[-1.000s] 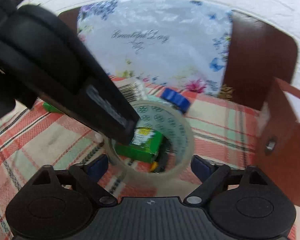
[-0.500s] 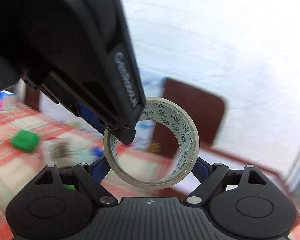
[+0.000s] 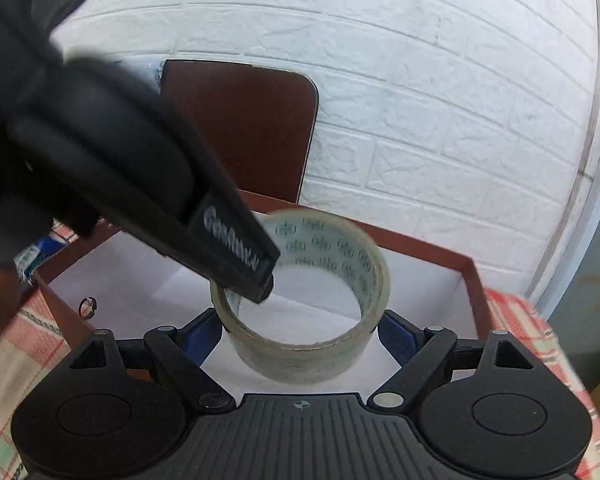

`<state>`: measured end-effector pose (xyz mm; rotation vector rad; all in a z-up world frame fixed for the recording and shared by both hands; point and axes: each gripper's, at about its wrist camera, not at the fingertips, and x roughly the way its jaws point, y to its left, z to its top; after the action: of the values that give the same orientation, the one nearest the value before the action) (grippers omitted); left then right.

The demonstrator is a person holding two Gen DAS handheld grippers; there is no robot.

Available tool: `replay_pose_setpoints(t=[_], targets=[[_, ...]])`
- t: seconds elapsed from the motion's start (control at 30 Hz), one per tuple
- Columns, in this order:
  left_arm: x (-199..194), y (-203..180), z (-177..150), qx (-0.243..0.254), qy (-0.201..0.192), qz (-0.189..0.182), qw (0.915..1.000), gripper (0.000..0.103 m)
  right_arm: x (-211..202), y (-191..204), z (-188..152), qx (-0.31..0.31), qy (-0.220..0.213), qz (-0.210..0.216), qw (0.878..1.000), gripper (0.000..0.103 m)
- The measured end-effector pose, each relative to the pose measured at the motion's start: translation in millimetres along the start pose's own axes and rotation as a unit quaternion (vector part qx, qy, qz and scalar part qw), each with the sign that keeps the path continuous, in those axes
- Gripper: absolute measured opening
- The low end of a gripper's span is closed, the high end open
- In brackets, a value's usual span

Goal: Organize objects
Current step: 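Grasp clear tape roll with left gripper and drop it into brown box, then move the open left gripper to the small green case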

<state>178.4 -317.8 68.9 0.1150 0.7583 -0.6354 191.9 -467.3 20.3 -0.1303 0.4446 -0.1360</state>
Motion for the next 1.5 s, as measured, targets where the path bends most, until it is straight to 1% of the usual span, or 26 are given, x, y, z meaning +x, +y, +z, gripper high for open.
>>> replay_pose_setpoints(t=[0.03, 0.17, 0.2, 0.27, 0.37, 0.47, 0.5, 0.57, 0.6, 0.63, 0.7, 0.73, 0.77, 0.83, 0.9, 0.97, 1.0, 1.07, 1.1, 1.17, 1.23, 1.27, 1.33, 1.37, 1.43, 1.5], targets=[[2.6, 1.2, -1.1, 0.001, 0.003, 0.008, 1.0000, 0.028, -2.8, 1.6, -2.1, -0.002, -0.005, -0.006, 1.000, 0.086], [-3.6, 10.0, -6.2, 0.005, 0.005, 0.018, 0.9998, 0.038, -28.5, 3.9, -11.6, 0.018, -0.019, -0.005, 1.000, 0.084], [-10.9, 11.5, -8.7, 0.006, -0.001, 0.018, 0.9998, 0.038, -33.7, 8.9, -12.2, 0.026, -0.026, -0.006, 0.999, 0.084], [-29.2, 14.0, -13.9, 0.014, -0.017, 0.024, 0.9995, 0.038, -61.1, 15.1, -17.9, 0.033, -0.053, -0.018, 0.998, 0.085], [-60.7, 19.8, -24.6, 0.021, -0.037, 0.014, 0.9990, 0.039, -104.8, 24.8, -26.1, 0.040, -0.086, -0.020, 0.995, 0.085], [-89.3, 26.3, -36.0, 0.037, -0.038, 0.020, 0.9984, 0.039, -118.5, 35.9, -10.8, 0.056, -0.099, -0.006, 0.994, 0.085], [-96.8, 29.6, -35.4, 0.041, -0.035, 0.023, 0.9983, 0.039, -106.5, 26.2, 11.2, 0.066, -0.102, 0.003, 0.993, 0.085], [-117.3, 37.5, -26.6, 0.050, -0.036, 0.030, 0.9976, 0.039, -117.9, 9.2, 41.5, 0.087, -0.119, 0.027, 0.989, 0.085], [-132.4, 41.8, -19.0, 0.055, -0.045, 0.036, 0.9968, 0.039, -135.3, 0.5, 63.3, 0.096, -0.135, 0.036, 0.986, 0.085], [-150.2, 45.6, -9.5, 0.063, -0.058, 0.044, 0.9953, 0.039, -138.4, -9.3, 87.9, 0.105, -0.151, 0.044, 0.982, 0.085], [-191.1, 51.9, 12.2, 0.081, -0.092, 0.069, 0.9900, 0.039, -164.9, -34.2, 146.5, 0.122, -0.187, 0.052, 0.973, 0.087], [-214.0, 55.8, 23.4, 0.090, -0.109, 0.082, 0.9865, 0.039, -159.2, -49.2, 180.6, 0.123, -0.203, 0.049, 0.970, 0.088], [-237.4, 60.6, 33.9, 0.097, -0.127, 0.094, 0.9827, 0.040, -178.5, -58.6, 209.1, 0.119, -0.225, 0.041, 0.966, 0.088], [-283.0, 73.4, 47.7, 0.104, -0.167, 0.120, 0.9731, 0.046, -218.8, -71.5, 254.7, 0.109, -0.281, 0.023, 0.953, 0.091], [-317.8, 92.3, 46.6, 0.098, -0.199, 0.151, 0.9634, 0.049, -238.5, -73.2, 273.8, 0.111, -0.330, 0.010, 0.937, 0.093], [-333.5, 118.3, 32.6, 0.077, -0.206, 0.171, 0.9605, 0.049, -234.5, -65.2, 269.6, 0.123, -0.349, 0.030, 0.929, 0.097], [-334.2, 133.8, 21.4, 0.064, -0.200, 0.180, 0.9611, 0.049, -220.4, -56.0, 261.2, 0.127, -0.344, 0.047, 0.929, 0.098], [-321.6, 166.2, -7.2, 0.036, -0.170, 0.201, 0.9641, 0.049, -185.1, -24.4, 239.0, 0.118, -0.304, 0.080, 0.942, 0.098], [-310.6, 182.9, -23.3, 0.022, -0.147, 0.212, 0.9659, 0.049, -158.5, -0.2, 220.7, 0.102, -0.279, 0.096, 0.950, 0.097], [-286.5, 218.4, -56.2, -0.012, -0.098, 0.235, 0.9669, 0.049, -126.2, 49.5, 186.5, 0.060, -0.241, 0.121, 0.961, 0.097], [-266.1, 252.9, -87.1, -0.049, -0.052, 0.251, 0.9654, 0.049, -103.3, 103.3, 154.3, 0.009, -0.200, 0.149, 0.968, 0.095], [-258.6, 269.4, -100.0, -0.068, -0.034, 0.254, 0.9641, 0.049, -89.1, 129.4, 141.2, -0.013, -0.179, 0.170, 0.969, 0.093], [-247.7, 298.5, -120.0, -0.104, -0.007, 0.254, 0.9615, 0.049, -65.1, 181.8, 111.2, -0.051, -0.138, 0.216, 0.965, 0.087], [-250.6, 312.5, -129.7, -0.119, 0.001, 0.256, 0.9592, 0.049, -54.0, 207.0, 98.8, -0.067, -0.119, 0.238, 0.962, 0.085], [-249.5, 335.8, -136.7, -0.143, 0.013, 0.253, 0.9566, 0.048, -37.2, 255.5, 78.9, -0.094, -0.082, 0.285, 0.950, 0.077], [-240.8, 351.3, -138.6, -0.158, 0.023, 0.244, 0.9567, 0.048, -32.3, 294.9, 69.4, -0.110, -0.057, 0.324, 0.938, 0.073]])
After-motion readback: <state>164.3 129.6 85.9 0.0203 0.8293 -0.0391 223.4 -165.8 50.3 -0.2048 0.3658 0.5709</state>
